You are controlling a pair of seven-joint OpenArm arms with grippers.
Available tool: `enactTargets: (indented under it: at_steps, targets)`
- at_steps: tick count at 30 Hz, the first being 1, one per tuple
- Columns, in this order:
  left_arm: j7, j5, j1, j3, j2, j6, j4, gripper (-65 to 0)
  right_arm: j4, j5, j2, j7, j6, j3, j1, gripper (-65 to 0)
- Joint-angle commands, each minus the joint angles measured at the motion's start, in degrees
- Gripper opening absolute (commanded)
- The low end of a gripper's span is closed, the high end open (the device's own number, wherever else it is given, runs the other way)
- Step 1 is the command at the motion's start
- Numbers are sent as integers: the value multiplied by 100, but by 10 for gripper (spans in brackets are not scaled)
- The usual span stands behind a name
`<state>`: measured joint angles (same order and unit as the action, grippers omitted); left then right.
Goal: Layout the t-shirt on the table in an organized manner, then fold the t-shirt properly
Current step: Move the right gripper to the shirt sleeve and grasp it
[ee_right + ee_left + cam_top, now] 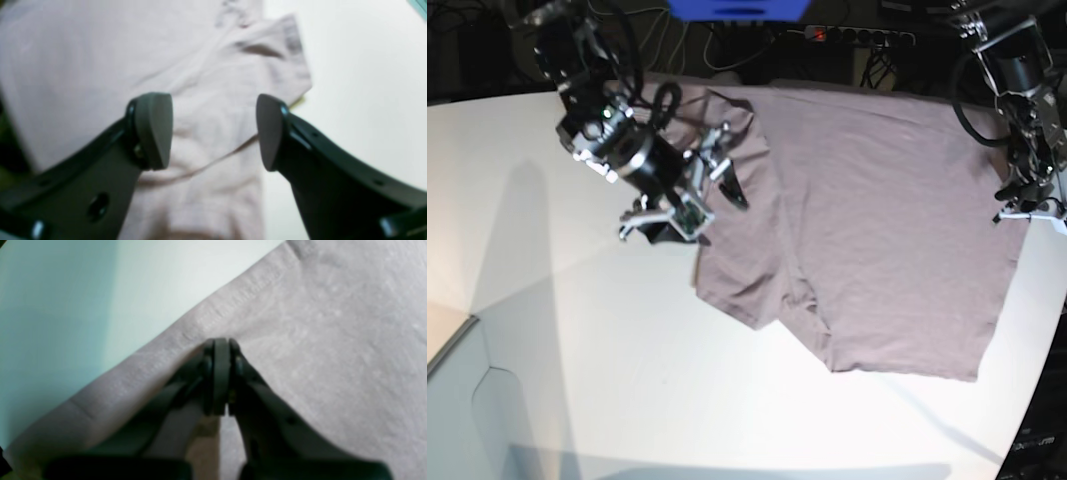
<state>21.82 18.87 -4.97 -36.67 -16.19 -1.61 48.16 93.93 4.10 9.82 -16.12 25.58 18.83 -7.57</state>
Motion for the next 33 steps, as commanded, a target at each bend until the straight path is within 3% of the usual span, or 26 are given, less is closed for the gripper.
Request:
enactTargets:
  at_steps: [1, 9, 17, 21, 29, 33]
  targets:
    - [705, -90, 88, 14, 67, 121, -108, -650, -70, -54, -90, 43, -5, -24, 243, -248]
    - [705, -90, 88, 14, 67, 121, -108, -650, -2048, -63, -600, -142, 4, -199, 1852, -247]
    - [705, -90, 88, 14, 67, 121, -108, -650, -4219, -63, -714, 95, 4, -270, 3127, -247]
    - [705, -90, 88, 14, 67, 121, -108, -650, -4896, -63, -697, 491, 4, -270, 3434, -247]
    - [705, -90, 88, 14, 67, 121, -108, -650, -5468, -54, -688, 570, 4, -261, 3575, -256]
    - [705, -90, 88, 14, 67, 121, -108, -650, -5600, -54, -688, 570, 4, -243, 3557, -353]
